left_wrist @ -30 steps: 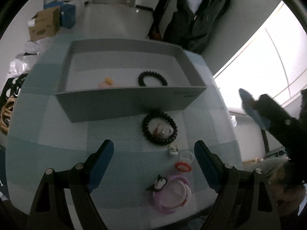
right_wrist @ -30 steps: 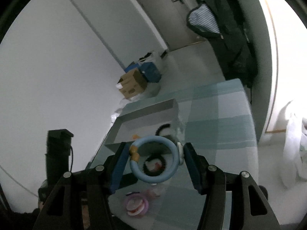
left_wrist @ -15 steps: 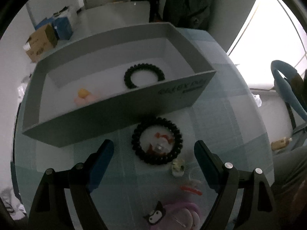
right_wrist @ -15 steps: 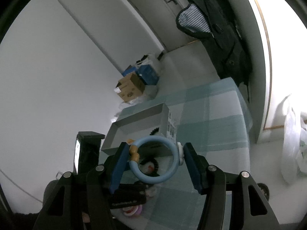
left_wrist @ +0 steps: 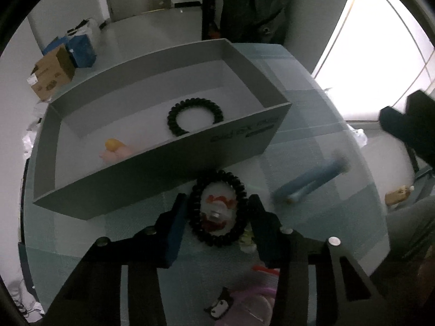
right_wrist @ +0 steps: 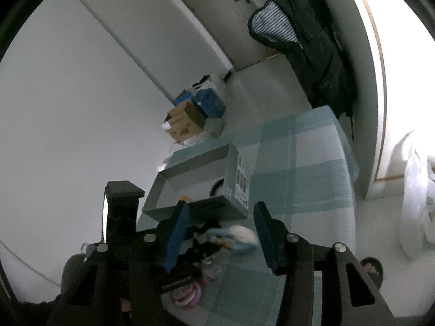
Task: Organize jewelry
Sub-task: 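Grasp the second black bead bracelet with the left tool while the right tool holds the ring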
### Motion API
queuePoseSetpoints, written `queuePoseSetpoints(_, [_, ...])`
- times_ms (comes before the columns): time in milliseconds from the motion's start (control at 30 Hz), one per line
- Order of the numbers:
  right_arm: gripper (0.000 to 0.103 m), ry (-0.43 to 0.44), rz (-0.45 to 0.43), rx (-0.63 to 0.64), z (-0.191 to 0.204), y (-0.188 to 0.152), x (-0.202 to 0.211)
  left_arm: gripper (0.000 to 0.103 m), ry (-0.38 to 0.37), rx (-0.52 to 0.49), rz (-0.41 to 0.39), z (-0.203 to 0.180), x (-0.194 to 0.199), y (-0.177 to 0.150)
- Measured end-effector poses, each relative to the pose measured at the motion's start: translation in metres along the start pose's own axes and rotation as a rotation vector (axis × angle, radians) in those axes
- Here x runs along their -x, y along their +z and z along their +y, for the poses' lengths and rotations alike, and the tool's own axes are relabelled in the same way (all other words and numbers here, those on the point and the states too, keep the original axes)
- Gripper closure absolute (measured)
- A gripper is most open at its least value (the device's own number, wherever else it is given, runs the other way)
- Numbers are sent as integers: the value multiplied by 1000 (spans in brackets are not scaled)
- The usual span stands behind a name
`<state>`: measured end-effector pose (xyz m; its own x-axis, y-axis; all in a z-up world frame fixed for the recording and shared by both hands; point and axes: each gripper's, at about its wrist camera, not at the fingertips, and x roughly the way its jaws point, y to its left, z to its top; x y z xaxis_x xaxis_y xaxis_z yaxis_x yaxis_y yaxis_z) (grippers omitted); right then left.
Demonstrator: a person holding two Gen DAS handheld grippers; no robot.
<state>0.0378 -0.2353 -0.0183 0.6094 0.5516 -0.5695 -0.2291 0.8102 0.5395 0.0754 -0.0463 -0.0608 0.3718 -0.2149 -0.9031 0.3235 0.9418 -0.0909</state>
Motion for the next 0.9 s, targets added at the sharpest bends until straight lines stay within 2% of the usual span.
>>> queuePoseSetpoints(300, [56,-13,24,-5,-2,-3,-8,68,-102,59,-30,10,15,-2])
queuePoseSetpoints(533, [54,-75,132,-25,-11,-15,-35,68,-141,53,-68,11,32,-9])
queuePoseSetpoints(633, [53,-115,173,13,-8,-23,-48,68,-154,65,-94,15,41,-10])
queuePoseSetpoints(733, [46,-163,180,78,0,-27,-58,68,-177,95,-118,25,48,-10])
queuePoseSetpoints(900, [44,-245,207,185,14,-34,-80,68,-196,148,-157,42,61,-12])
